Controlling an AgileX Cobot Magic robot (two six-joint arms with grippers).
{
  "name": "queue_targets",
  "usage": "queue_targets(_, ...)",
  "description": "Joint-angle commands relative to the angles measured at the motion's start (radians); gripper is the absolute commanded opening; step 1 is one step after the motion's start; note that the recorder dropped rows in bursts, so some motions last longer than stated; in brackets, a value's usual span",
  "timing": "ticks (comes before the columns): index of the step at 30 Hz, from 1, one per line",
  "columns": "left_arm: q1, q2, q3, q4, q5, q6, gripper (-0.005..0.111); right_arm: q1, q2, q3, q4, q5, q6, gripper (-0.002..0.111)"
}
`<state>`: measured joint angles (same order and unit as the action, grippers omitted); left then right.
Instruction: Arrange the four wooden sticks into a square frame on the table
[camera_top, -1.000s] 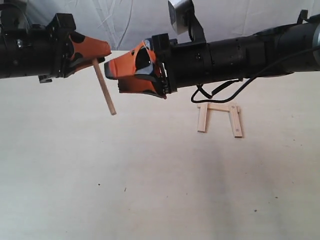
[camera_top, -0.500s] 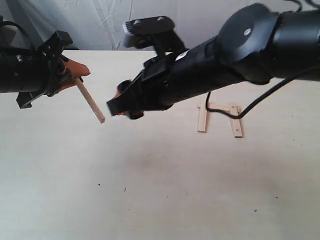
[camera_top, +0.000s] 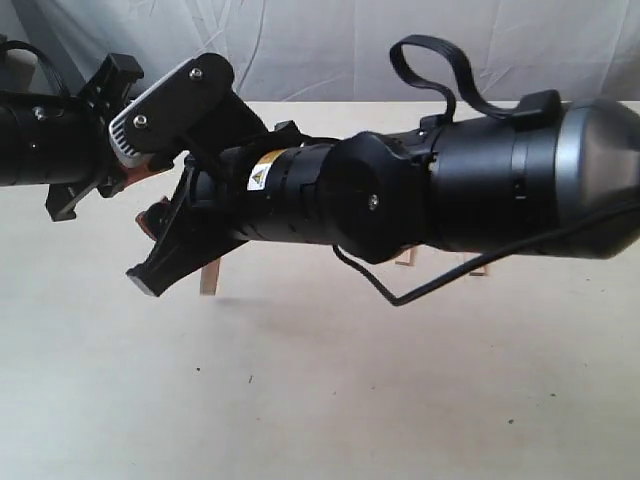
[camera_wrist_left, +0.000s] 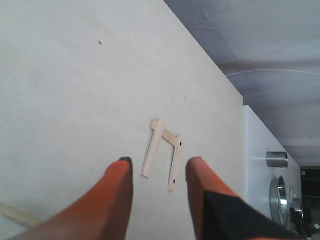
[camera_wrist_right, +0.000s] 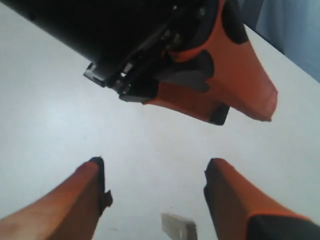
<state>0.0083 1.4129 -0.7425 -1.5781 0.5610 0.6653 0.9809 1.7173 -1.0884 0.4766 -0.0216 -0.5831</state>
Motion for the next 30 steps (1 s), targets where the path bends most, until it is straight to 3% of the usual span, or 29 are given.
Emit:
queue_targets(1, 0.000, -0.002, 0.005, -0.016, 0.025, -0.003, 0.037, -0.009, 0.040, -0.003, -0.018, -0.037, 0.000, 0.057)
queue_targets(5, 0.000, -0.002, 0.005, -0.014, 0.021, 0.000, 0.037, -0.053, 0.060, -0.003, 0.075, -0.010, 0.000, 0.057)
queue_targets(8, 0.000, -0.002, 0.005, -0.014, 0.021, 0.023, 0.037, -0.139, 0.060, -0.003, 0.169, 0.194, 0.000, 0.057)
queue_targets(11, 0.000, -0.002, 0.005, -0.014, 0.021, 0.025, 0.037, -0.227, 0.063, -0.003, 0.150, 0.406, 0.029, 0.057)
queue_targets(14, 0.000, -0.002, 0.005, -0.016, 0.023, 0.026, 0.037, -0.288, 0.074, -0.003, 0.034, 0.484, 0.130, 0.057)
queue_targets(18, 0.000, -0.002, 0.005, -0.018, 0.023, 0.026, 0.037, -0.295, 0.138, -0.003, -0.158, 0.506, 0.286, 0.057)
queue_targets(30, 0.000, -0.002, 0.005, -0.024, 0.027, 0.028, 0.037, -0.295, 0.272, -0.003, -0.170, 0.465, 0.300, 0.057)
